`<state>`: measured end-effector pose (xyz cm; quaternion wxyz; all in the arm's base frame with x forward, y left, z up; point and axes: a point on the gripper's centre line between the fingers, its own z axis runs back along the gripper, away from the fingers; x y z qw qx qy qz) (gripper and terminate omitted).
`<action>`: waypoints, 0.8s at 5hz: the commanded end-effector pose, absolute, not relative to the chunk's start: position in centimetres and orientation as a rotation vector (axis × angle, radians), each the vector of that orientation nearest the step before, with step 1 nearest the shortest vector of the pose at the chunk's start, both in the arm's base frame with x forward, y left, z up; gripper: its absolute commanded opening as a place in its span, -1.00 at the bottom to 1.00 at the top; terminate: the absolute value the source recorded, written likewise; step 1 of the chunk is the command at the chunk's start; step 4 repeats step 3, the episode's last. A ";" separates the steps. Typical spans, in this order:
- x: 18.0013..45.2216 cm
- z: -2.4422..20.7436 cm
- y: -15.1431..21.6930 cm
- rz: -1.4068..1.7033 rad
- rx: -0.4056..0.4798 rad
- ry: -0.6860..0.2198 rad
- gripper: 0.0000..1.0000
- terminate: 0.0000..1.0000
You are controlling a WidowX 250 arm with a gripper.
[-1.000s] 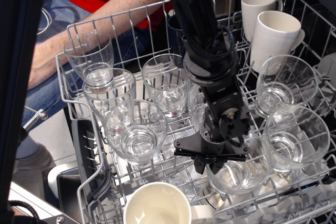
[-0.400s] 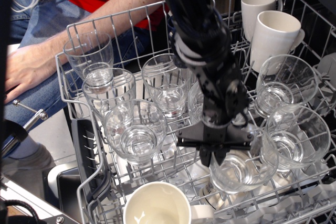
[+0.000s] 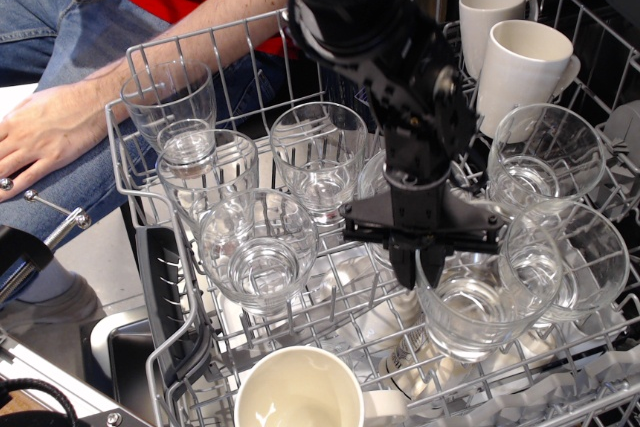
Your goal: Pick up glass cup
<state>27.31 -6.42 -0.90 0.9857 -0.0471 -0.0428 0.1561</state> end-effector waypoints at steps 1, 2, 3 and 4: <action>27.3 5.3 -6.3 0.254 -0.056 -0.113 -1.00 -1.00; 26.7 6.6 -5.3 0.194 -0.002 -0.128 -1.00 -1.00; 26.8 7.3 -5.0 0.171 -0.049 -0.135 -1.00 1.00; 26.8 7.3 -5.0 0.171 -0.049 -0.135 -1.00 1.00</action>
